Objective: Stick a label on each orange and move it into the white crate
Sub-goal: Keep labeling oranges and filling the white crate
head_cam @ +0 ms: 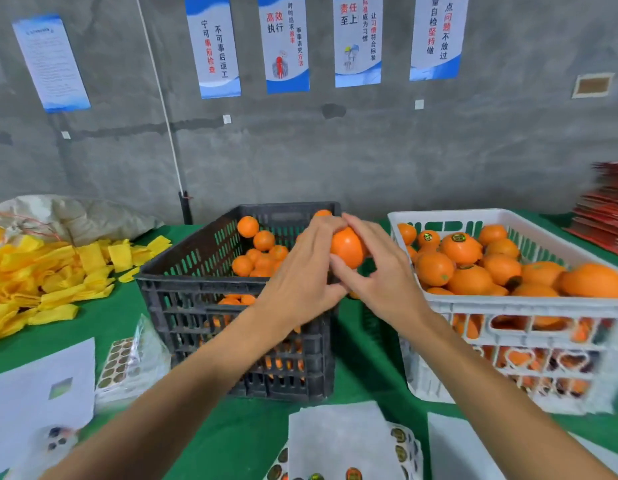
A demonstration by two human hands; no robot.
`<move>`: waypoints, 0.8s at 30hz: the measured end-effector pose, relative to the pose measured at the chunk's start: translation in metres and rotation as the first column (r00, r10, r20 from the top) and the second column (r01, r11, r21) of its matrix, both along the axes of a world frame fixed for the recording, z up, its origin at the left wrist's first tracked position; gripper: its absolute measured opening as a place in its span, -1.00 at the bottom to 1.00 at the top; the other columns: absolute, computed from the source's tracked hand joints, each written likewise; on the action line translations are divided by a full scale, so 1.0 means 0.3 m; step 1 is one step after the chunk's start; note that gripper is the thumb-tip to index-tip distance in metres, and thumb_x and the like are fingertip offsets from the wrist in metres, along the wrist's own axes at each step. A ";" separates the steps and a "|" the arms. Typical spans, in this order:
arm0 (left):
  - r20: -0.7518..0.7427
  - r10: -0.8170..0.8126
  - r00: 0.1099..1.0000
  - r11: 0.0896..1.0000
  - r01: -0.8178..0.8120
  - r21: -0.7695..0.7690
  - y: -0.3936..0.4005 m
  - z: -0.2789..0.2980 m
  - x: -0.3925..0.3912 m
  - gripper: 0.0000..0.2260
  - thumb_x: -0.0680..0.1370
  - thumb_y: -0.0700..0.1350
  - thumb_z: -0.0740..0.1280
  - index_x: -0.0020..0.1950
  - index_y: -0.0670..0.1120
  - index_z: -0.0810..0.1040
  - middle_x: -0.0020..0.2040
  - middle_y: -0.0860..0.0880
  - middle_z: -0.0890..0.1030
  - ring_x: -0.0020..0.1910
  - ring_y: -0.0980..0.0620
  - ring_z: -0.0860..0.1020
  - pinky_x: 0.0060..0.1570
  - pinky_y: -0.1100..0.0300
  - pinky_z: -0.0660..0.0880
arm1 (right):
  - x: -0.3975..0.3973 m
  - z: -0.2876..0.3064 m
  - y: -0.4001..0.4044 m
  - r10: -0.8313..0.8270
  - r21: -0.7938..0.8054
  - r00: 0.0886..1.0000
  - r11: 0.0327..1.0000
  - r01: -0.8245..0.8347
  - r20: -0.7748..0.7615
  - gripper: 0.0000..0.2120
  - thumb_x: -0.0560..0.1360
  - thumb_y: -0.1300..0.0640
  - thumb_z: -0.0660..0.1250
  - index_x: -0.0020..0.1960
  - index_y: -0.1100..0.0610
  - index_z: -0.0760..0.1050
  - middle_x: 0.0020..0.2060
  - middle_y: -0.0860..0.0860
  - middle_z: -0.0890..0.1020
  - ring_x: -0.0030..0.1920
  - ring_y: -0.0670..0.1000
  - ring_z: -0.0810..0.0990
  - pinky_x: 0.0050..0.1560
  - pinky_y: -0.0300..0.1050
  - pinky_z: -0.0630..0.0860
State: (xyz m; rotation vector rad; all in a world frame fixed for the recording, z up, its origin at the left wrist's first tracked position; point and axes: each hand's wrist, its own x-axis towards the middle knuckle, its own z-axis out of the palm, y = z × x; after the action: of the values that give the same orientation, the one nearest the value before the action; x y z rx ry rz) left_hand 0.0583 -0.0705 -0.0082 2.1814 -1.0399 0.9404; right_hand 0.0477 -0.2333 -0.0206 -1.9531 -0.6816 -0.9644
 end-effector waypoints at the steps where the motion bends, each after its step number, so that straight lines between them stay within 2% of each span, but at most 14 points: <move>1: 0.005 -0.014 1.000 1.000 0.014 0.020 -0.023 -0.034 -0.029 -0.27 0.35 -0.29 0.52 0.48 -0.20 0.33 0.39 -0.10 0.41 0.38 -0.06 0.44 0.39 0.19 0.38 | -0.032 -0.040 -0.022 -0.012 0.014 1.000 1.000 0.012 0.014 -0.40 0.55 0.05 0.48 0.52 0.17 0.39 0.37 0.06 0.52 0.35 -0.03 0.52 0.32 -0.13 0.51; 3: -0.025 -0.015 1.000 0.998 0.016 0.062 -0.057 -0.120 -0.075 -0.27 0.37 -0.32 0.51 0.50 -0.26 0.33 0.43 -0.18 0.41 0.42 -0.16 0.42 0.44 0.02 0.38 | -0.085 -0.134 -0.057 -0.032 0.036 0.999 0.999 0.032 0.009 -0.40 0.55 0.05 0.48 0.50 0.22 0.41 0.36 0.09 0.53 0.35 -0.01 0.53 0.32 -0.13 0.52; 6: -0.134 0.001 0.991 0.994 0.013 0.106 -0.075 -0.294 -0.132 -0.28 0.44 -0.30 0.50 0.55 -0.26 0.30 0.48 -0.20 0.38 0.47 -0.19 0.38 0.47 -0.08 0.37 | -0.149 -0.296 -0.091 -0.025 0.013 0.995 1.000 0.026 -0.096 -0.38 0.56 -0.08 0.42 0.52 0.17 0.39 0.38 0.02 0.52 0.33 -0.06 0.53 0.29 -0.24 0.50; 8: -0.256 0.024 0.966 0.991 0.010 0.130 -0.081 -0.417 -0.165 -0.32 0.50 -0.26 0.47 0.57 -0.24 0.28 0.50 -0.18 0.36 0.49 -0.17 0.35 0.47 -0.11 0.36 | -0.178 -0.412 -0.112 -0.002 -0.043 0.975 0.999 -0.008 -0.224 -0.36 0.55 -0.14 0.40 0.54 0.08 0.36 0.38 -0.08 0.47 0.33 -0.15 0.49 0.27 -0.28 0.50; 11: -0.432 0.069 0.899 0.988 -0.003 0.153 -0.084 -0.583 -0.205 -0.37 0.59 -0.19 0.41 0.59 -0.22 0.22 0.50 -0.17 0.33 0.50 -0.15 0.32 0.45 -0.11 0.34 | -0.196 -0.556 -0.132 -0.007 -0.161 0.912 0.985 -0.065 -0.410 -0.31 0.49 -0.30 0.37 0.54 -0.16 0.25 0.37 -0.28 0.39 0.31 -0.26 0.41 0.32 -0.21 0.49; 14: -0.491 0.075 0.868 0.992 -0.016 0.122 -0.076 -0.688 -0.218 -0.42 0.63 -0.09 0.39 0.59 -0.13 0.23 0.47 -0.08 0.33 0.42 -0.07 0.39 0.36 -0.04 0.45 | -0.198 -0.648 -0.130 -0.012 -0.177 0.858 0.980 -0.093 -0.514 -0.20 0.40 -0.50 0.32 0.53 -0.24 0.23 0.33 -0.46 0.34 0.29 -0.37 0.39 0.32 -0.22 0.50; 17: -0.569 0.106 0.815 0.994 -0.084 0.066 -0.065 -0.732 -0.203 -0.42 0.62 -0.08 0.41 0.57 -0.06 0.23 0.43 -0.02 0.33 0.34 -0.03 0.46 0.27 0.03 0.52 | -0.205 -0.682 -0.113 -0.004 -0.107 0.796 0.991 -0.077 -0.606 -0.17 0.43 -0.33 0.44 0.58 -0.11 0.23 0.43 -0.25 0.38 0.36 -0.26 0.40 0.35 0.01 0.52; 19: -0.628 0.135 0.767 0.989 -0.140 0.042 -0.055 -0.752 -0.186 -0.40 0.60 -0.07 0.42 0.54 0.05 0.18 0.41 0.05 0.32 0.27 0.00 0.49 0.20 0.11 0.51 | -0.226 -0.679 -0.108 -0.030 -0.118 0.789 0.992 -0.053 -0.614 -0.21 0.52 -0.24 0.43 0.61 -0.08 0.15 0.55 -0.18 0.26 0.49 -0.18 0.32 0.43 0.04 0.45; 21: -0.668 0.114 0.735 0.986 -0.165 -0.014 -0.045 -0.768 -0.173 -0.42 0.59 -0.04 0.43 0.46 0.20 0.15 0.34 0.13 0.33 0.17 0.08 0.51 0.09 0.26 0.46 | -0.256 -0.664 -0.113 -0.062 -0.205 0.815 0.976 -0.070 -0.576 -0.29 0.55 -0.30 0.34 0.58 -0.11 0.15 0.59 -0.26 0.11 0.54 -0.24 0.18 0.48 -0.05 0.36; 24: -0.681 0.075 0.729 0.986 -0.156 -0.058 -0.042 -0.785 -0.166 -0.46 0.59 0.04 0.43 0.43 0.21 0.18 0.32 0.15 0.38 0.11 0.20 0.49 0.06 0.40 0.42 | -0.316 -0.654 -0.119 -0.114 -0.408 0.821 0.900 -0.153 -0.560 -0.26 0.45 -0.52 0.25 0.49 -0.17 0.25 0.58 -0.38 -0.07 0.53 -0.27 0.15 0.45 -0.17 0.30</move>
State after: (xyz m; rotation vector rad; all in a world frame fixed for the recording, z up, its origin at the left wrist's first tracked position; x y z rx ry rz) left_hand 0.0084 -0.0832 -0.2438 2.2292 -0.4778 0.1713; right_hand -0.0470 -0.2690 -0.2169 -2.4621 -0.5875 -0.1555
